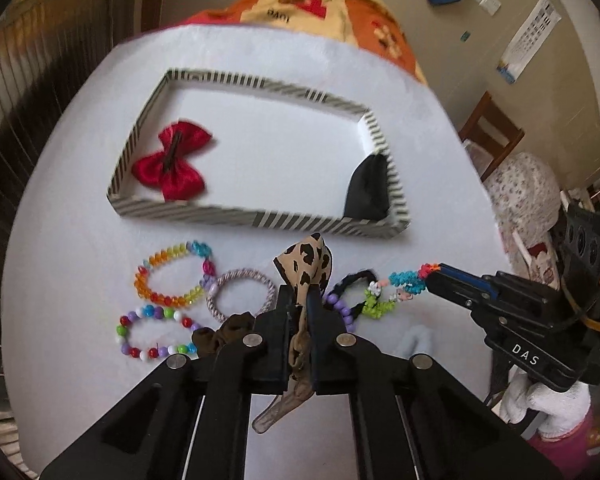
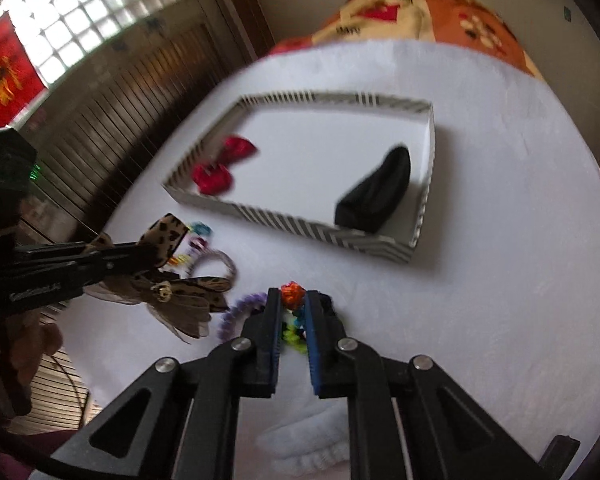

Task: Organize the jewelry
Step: 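Grasp the leopard-print bow with the left tool while the right tool grasps the flower-bead bracelet, then carry the leopard bow and flower bracelet over the tray with both tools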

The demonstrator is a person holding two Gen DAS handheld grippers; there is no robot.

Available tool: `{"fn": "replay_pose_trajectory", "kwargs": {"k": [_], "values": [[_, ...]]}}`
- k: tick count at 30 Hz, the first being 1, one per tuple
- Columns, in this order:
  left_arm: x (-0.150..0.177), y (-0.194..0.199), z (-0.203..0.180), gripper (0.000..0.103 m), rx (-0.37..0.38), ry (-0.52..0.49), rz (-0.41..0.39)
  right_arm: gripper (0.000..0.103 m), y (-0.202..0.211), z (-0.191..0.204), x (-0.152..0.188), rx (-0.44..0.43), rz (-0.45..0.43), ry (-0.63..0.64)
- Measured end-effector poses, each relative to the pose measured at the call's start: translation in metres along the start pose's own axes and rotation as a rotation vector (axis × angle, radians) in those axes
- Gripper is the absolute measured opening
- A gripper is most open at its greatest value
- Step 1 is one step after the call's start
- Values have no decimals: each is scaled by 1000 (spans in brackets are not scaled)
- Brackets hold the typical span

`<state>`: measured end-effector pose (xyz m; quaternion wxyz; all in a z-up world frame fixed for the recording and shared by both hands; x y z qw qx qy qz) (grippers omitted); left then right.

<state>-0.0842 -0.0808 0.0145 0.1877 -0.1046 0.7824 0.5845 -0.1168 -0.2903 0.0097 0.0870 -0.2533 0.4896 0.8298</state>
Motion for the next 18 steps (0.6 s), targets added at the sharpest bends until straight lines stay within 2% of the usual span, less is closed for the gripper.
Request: {"fn": "replay_pose_trajectory", "kwargs": {"k": [6, 18], "values": [[-18, 22, -4, 0, 3, 7, -48, 11, 25, 5, -14, -43, -62, -8], [-63, 35, 5, 0, 2, 48, -93, 12, 48, 11, -46, -29, -124, 20]]}}
Point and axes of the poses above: each gripper's, at about its wrist camera, not at the fingertips, and y roughly against the way its jaws point, z to its left, x to its underside, the point moved 4 cm from there along -y, roughly the way its jaws point, and after that the axes turned 6 degrees about -x, right-handed, at the moved point
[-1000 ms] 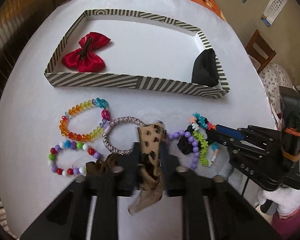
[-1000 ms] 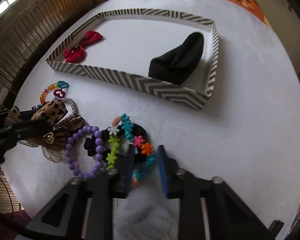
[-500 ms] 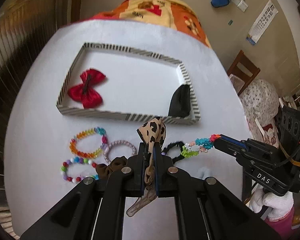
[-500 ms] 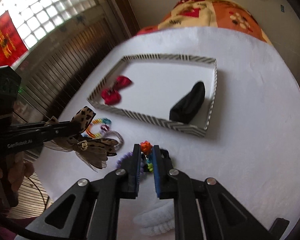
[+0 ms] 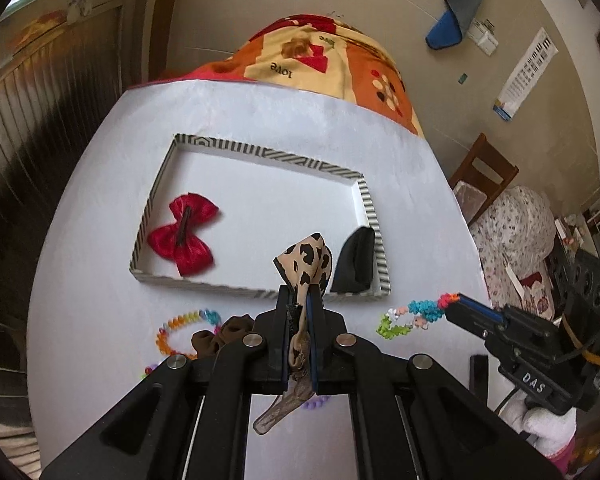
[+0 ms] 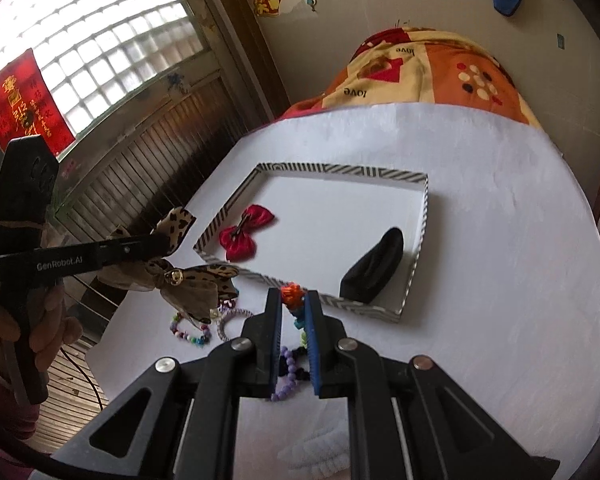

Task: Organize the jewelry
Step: 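Carry the leopard bow and flower bracelet over the tray with both tools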

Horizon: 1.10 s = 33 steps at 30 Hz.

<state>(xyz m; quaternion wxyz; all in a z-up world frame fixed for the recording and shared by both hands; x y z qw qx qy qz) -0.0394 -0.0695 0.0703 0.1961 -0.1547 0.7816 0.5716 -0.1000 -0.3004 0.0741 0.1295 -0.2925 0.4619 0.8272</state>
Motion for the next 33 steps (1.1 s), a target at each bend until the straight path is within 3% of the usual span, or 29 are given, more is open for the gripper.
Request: {"fn": "replay_pose_trajectory", "kwargs": {"k": [7, 15, 18, 26, 33], "values": [[0, -4, 8, 0, 1, 28, 26, 12, -8, 0, -2, -10, 13, -5], [39, -43, 15, 0, 0, 89, 181, 12, -23, -1, 10, -24, 52, -19], [44, -43, 14, 0, -2, 82, 188, 12, -26, 2, 12, -28, 62, -10], [-4, -26, 12, 0, -27, 59, 81, 12, -30, 7, -8, -25, 49, 15], [-49, -56, 17, 0, -58, 55, 69, 12, -58, 1, -34, -10, 56, 12]]}}
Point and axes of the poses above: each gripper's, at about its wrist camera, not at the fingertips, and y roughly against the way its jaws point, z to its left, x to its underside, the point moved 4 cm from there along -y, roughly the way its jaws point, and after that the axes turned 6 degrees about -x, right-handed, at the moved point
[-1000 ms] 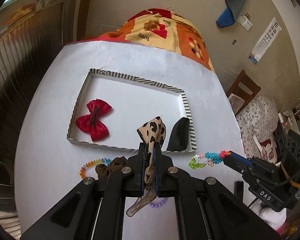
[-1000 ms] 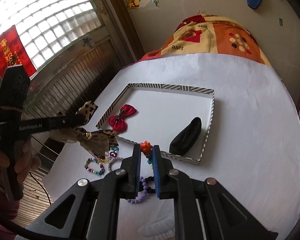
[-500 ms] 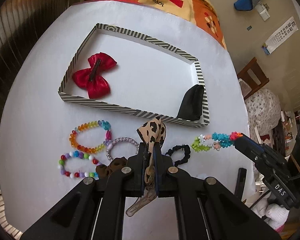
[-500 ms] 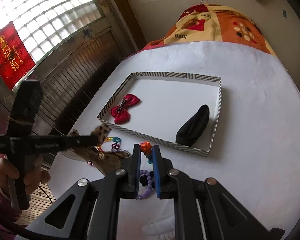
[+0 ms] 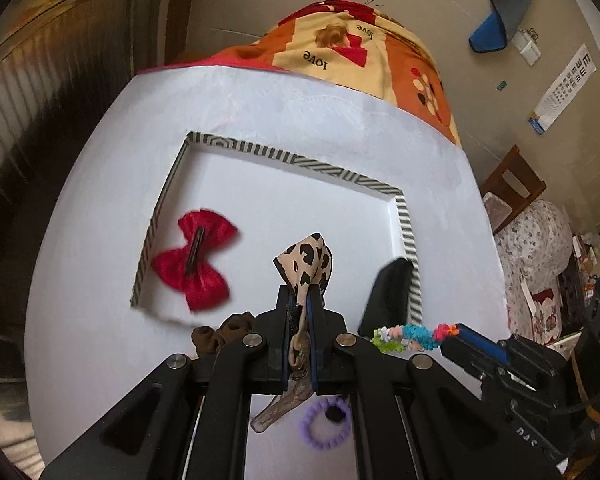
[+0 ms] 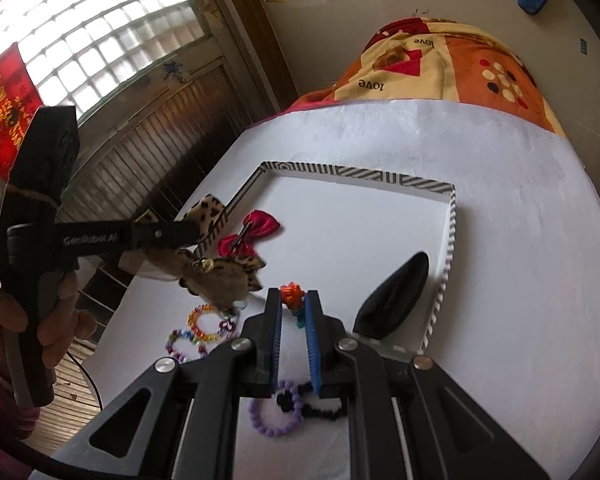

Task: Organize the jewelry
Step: 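Carry the leopard bow and flower bracelet over the tray with both tools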

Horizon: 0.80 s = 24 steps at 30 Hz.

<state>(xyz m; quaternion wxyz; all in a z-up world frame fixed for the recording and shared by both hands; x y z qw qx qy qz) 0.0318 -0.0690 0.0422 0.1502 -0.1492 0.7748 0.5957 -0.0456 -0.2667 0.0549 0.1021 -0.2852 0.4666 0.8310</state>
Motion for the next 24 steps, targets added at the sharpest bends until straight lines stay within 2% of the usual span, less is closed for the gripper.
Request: {"fn": "replay_pose_trajectory", "kwargs": {"k": [6, 13, 17, 24], "values": [[-35, -31, 4, 0, -11, 5, 12, 12, -31, -15, -26, 9, 18, -18], [-83, -67, 17, 0, -30, 10, 21, 12, -66, -50, -61, 30, 45, -63], [-106, -89, 33, 0, -46, 36, 32, 12, -83, -84, -79, 59, 62, -113], [-120, -123, 59, 0, -81, 73, 71, 12, -103, -154, -97, 179, 63, -195]]}}
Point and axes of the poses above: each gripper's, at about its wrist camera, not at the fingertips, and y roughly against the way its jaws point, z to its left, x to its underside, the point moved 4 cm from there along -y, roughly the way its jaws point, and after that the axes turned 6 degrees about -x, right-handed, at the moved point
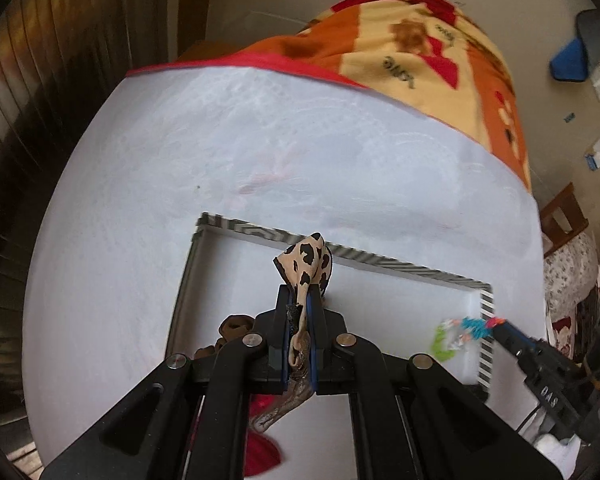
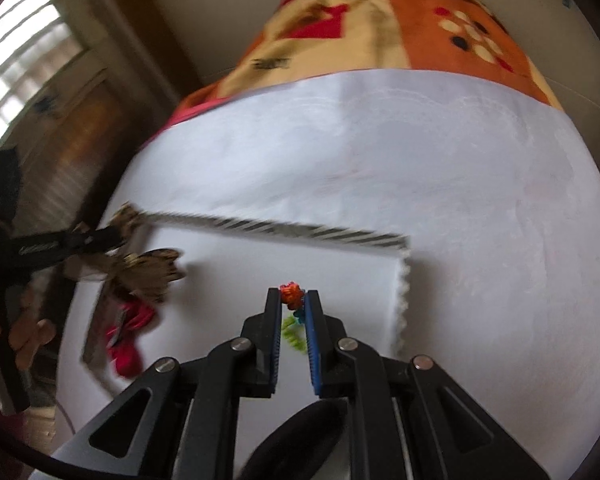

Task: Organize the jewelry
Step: 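Carry the leopard bow and flower bracelet over the tray with both tools, then open the left tool to drop the leopard bow while the right tool releases the flower bracelet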

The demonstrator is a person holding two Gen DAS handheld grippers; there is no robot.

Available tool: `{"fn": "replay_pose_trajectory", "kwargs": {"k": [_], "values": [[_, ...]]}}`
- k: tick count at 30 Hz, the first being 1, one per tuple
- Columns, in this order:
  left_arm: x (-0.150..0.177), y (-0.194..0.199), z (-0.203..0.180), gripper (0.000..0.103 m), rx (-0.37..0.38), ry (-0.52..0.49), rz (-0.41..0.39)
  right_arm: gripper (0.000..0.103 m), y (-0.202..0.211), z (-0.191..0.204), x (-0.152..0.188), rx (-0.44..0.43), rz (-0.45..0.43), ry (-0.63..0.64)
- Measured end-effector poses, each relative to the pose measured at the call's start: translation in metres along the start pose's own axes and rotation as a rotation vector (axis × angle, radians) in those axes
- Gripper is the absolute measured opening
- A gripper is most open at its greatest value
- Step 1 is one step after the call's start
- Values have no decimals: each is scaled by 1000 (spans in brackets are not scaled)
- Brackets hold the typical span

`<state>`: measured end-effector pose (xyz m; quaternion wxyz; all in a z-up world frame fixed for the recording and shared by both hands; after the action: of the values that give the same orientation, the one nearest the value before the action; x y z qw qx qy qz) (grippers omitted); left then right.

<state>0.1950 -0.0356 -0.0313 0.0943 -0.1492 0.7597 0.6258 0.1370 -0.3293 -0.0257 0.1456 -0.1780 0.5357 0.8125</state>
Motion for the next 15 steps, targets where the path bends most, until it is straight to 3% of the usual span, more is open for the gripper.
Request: {"fn": "replay_pose_trajectory", "kwargs": {"k": [9, 11, 13, 15], "values": [[2, -12, 6, 0, -44, -11, -18, 12, -24, -21, -1, 67, 24, 1], [2, -12, 5, 9, -46, -18, -22, 12, -27, -21, 0, 86, 25, 13], [3, -11, 5, 14, -59, -23, -31, 16, -29, -21, -1, 87, 22, 22], [3, -9, 5, 15, -71, -25, -42, 27, -29, -20, -1, 73, 21, 28]]}}
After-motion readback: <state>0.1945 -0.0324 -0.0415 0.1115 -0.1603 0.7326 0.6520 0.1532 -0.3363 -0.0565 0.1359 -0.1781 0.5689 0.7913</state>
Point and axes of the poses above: each gripper's, at about its wrist camera, not at the fingertips, and y roughly against the way its jaws point, z to its left, x to its underside, the point moved 4 cm from there along -y, roughly the way its jaws point, and after that the axes turned 6 degrees about -x, right-handed, at the moved point
